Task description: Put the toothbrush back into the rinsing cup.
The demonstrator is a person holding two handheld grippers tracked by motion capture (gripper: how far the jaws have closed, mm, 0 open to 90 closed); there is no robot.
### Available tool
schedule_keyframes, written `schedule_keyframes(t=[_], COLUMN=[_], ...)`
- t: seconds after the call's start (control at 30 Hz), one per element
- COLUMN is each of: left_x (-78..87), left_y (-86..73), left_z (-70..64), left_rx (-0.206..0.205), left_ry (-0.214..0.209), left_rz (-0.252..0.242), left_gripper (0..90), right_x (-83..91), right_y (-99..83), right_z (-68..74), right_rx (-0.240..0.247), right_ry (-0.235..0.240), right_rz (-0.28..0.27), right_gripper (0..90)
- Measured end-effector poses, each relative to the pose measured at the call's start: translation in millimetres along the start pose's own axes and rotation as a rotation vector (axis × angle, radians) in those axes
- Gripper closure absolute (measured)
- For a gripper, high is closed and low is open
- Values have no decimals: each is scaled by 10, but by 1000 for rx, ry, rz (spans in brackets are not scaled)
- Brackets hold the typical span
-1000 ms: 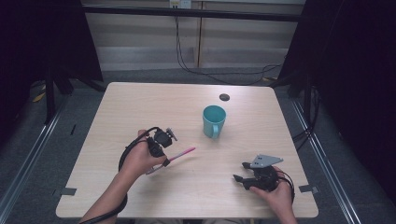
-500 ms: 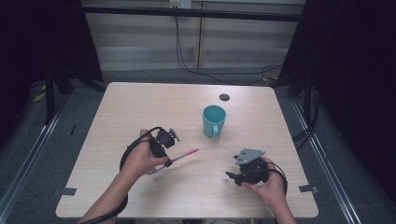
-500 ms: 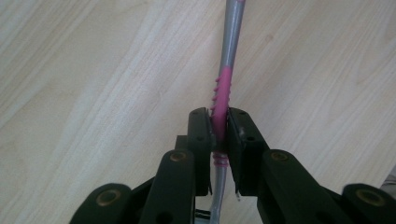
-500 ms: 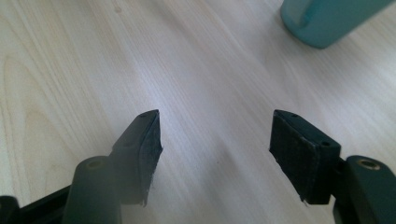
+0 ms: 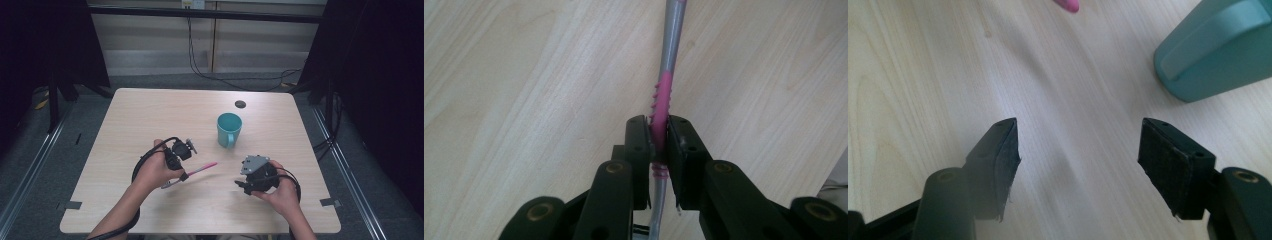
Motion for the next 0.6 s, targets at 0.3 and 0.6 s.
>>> schedule_keyframes(t=[0.3,0.6], left_x=[-38,-29], left_y=[67,172], left_z=[-63,-142], left_rx=[-20,-39], left_ry=[-18,-32], left_rz=[6,-6], left_gripper=[802,802], right_x=[-1,22], right_y=[110,198], right_z=[1,-21], right_rx=[49,76], right_ry=[-3,-8], right_rz=[3,-18], right_gripper=[328,331])
Point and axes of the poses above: each handheld gripper's, and its own axes: x roughly backward along the jaws, y roughly out of its top, z roughly to its left, the point moved 3 cm from there along -x, roughly forward along the jaws
